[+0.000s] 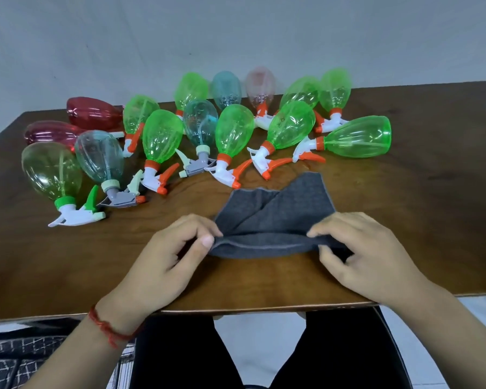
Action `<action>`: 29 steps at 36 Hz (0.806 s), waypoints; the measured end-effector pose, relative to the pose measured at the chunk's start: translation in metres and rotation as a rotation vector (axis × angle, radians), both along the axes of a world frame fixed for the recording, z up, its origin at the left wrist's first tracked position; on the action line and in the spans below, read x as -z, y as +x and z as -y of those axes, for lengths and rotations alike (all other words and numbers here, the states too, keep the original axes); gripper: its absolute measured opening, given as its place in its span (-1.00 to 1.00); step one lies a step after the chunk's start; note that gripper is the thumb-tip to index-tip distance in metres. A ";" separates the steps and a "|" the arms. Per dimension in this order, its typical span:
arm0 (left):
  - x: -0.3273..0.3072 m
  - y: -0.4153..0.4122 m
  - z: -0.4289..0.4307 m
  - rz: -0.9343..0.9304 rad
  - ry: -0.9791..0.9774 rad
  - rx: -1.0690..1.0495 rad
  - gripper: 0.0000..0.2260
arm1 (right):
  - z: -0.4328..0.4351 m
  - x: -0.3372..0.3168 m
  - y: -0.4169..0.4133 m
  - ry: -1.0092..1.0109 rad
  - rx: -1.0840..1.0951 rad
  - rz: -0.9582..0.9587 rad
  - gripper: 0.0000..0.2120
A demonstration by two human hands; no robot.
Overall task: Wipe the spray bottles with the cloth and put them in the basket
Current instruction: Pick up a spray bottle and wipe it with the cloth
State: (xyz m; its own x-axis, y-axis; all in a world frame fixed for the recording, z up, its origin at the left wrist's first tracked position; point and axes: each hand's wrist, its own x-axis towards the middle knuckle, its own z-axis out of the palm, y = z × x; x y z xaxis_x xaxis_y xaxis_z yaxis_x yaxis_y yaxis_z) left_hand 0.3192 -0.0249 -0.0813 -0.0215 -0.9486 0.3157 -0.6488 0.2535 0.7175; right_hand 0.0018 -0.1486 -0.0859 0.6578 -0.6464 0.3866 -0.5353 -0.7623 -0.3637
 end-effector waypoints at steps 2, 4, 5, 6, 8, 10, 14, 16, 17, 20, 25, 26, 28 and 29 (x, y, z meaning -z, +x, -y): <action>0.003 0.003 -0.010 0.040 0.052 0.043 -0.79 | -0.010 0.001 -0.009 0.063 -0.010 0.058 -0.74; 0.006 0.005 -0.018 0.093 0.077 0.040 -0.77 | -0.018 0.002 -0.017 0.164 -0.042 0.115 -0.75; 0.006 0.005 -0.020 0.112 0.070 0.021 -0.78 | -0.021 0.002 -0.020 0.212 -0.051 0.137 -0.76; 0.005 0.004 -0.022 0.122 0.067 -0.006 -0.78 | -0.022 0.001 -0.022 0.254 -0.052 0.160 -0.76; 0.002 0.000 -0.023 0.102 0.076 -0.059 -0.79 | -0.024 -0.003 -0.022 0.338 -0.048 0.224 -0.77; -0.002 -0.005 -0.021 0.061 0.088 -0.091 -0.78 | -0.025 -0.008 -0.020 0.455 -0.039 0.314 -0.75; -0.014 -0.016 -0.003 -0.060 0.233 -0.172 -0.68 | -0.014 -0.016 -0.007 0.630 0.023 0.468 -0.78; -0.022 -0.018 0.010 -0.076 0.291 -0.252 -0.63 | 0.000 -0.017 0.001 0.664 0.088 0.518 -0.81; -0.024 -0.017 0.017 -0.071 0.311 -0.298 -0.61 | 0.009 -0.017 0.006 0.673 0.121 0.535 -0.83; -0.026 -0.012 0.037 -0.120 0.401 -0.366 -0.54 | 0.032 -0.015 0.020 0.653 0.208 0.521 -0.88; -0.029 -0.009 0.050 -0.053 0.543 -0.283 -0.69 | 0.056 -0.007 0.030 0.562 0.324 0.279 -0.90; -0.027 -0.009 0.050 0.004 0.541 -0.290 -0.78 | 0.057 -0.008 0.030 0.566 0.323 0.256 -0.86; -0.023 -0.010 0.049 0.101 0.511 -0.341 -0.87 | 0.058 -0.011 0.029 0.547 0.309 0.216 -0.75; -0.022 -0.011 0.049 0.140 0.494 -0.374 -0.89 | 0.059 -0.012 0.028 0.510 0.305 0.181 -0.69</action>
